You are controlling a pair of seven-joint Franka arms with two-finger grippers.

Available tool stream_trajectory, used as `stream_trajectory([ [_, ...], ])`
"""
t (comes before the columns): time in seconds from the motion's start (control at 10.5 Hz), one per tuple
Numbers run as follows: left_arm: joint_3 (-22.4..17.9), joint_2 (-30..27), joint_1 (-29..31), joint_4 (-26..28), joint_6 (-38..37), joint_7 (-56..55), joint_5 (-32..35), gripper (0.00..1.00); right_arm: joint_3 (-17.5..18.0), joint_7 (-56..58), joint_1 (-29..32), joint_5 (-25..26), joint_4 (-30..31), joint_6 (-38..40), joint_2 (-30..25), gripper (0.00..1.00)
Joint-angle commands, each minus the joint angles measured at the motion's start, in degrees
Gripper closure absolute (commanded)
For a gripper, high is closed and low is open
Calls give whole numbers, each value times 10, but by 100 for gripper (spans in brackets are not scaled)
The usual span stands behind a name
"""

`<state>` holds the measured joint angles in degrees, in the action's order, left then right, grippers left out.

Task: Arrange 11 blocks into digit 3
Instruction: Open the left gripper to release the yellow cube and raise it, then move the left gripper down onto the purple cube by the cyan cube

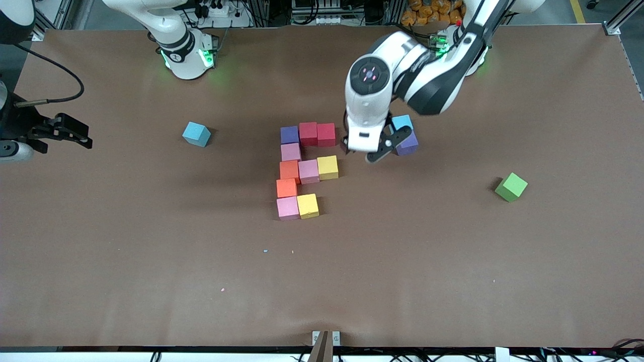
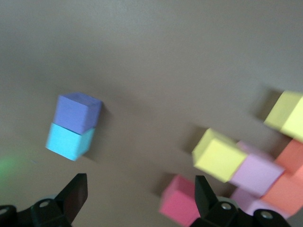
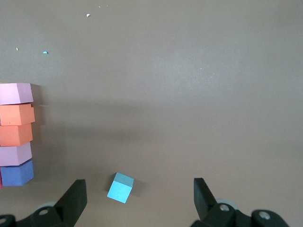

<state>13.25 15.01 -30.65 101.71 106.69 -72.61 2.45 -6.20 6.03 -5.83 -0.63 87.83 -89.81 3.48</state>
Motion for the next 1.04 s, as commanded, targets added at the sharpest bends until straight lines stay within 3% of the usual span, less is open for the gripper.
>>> stream_trajectory([
  [0.0, 6, -144, 11, 171, 28, 151, 2, 0, 1, 1, -1, -5, 1, -5, 4, 0],
  [0.19, 11, -213, 11, 265, 47, 270, 2, 0, 1, 2, 0, -5, 1, -2, 4, 0],
  [0.28, 11, -241, 14, 318, 94, 286, 1, 0, 1, 2, 1, -5, 1, -4, 4, 0],
  [0.47, 10, -247, 20, 392, 208, 289, 1, 0, 1, 6, 1, -5, 1, 1, 2, 0],
  [0.76, 10, -246, 60, 450, 287, 290, -1, 0, 0, 6, 4, -5, 0, 3, -3, 0],
  [0.95, 9, -242, 73, 524, 404, 290, -1, 0, -1, 6, 6, -5, 0, 4, -7, 0],
])
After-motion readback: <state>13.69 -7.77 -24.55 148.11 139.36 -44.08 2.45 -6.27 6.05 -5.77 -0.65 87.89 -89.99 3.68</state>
